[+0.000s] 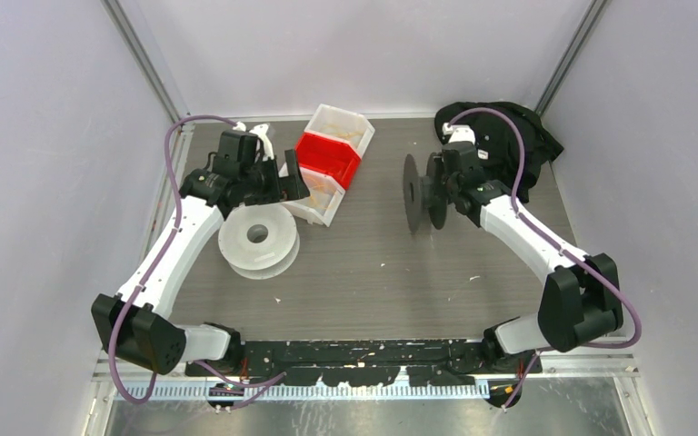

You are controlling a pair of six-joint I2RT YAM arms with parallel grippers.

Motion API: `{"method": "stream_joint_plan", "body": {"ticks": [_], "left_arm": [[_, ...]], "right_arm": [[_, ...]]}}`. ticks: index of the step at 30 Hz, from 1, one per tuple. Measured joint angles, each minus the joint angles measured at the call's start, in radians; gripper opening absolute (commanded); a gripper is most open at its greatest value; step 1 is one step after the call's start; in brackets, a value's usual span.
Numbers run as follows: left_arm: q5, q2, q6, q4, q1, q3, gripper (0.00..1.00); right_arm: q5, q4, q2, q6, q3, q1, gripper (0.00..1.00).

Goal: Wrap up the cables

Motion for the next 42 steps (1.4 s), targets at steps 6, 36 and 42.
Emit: {"method": "stream_joint_plan", "body": {"ticks": [6,36,42], "left_arm": [[0.000,0.000,0.000,0.002,0.000,-0.003,0.98],[-0.016,-0.006,0.000,-0.005,0.000,-0.019,0.98],[-0.015,-0.006,0.000,-0.005,0.000,-0.021,0.98]], "right_arm": [[-0.051,0.001,0.037,-0.040,0.043,0.000,0.01],[-0.160,0.140,0.399,-0.146,0.365,-0.037,0.48],[-0.143,0.141,0.393,-0.132,0.356,-0.037,0.65]]}}
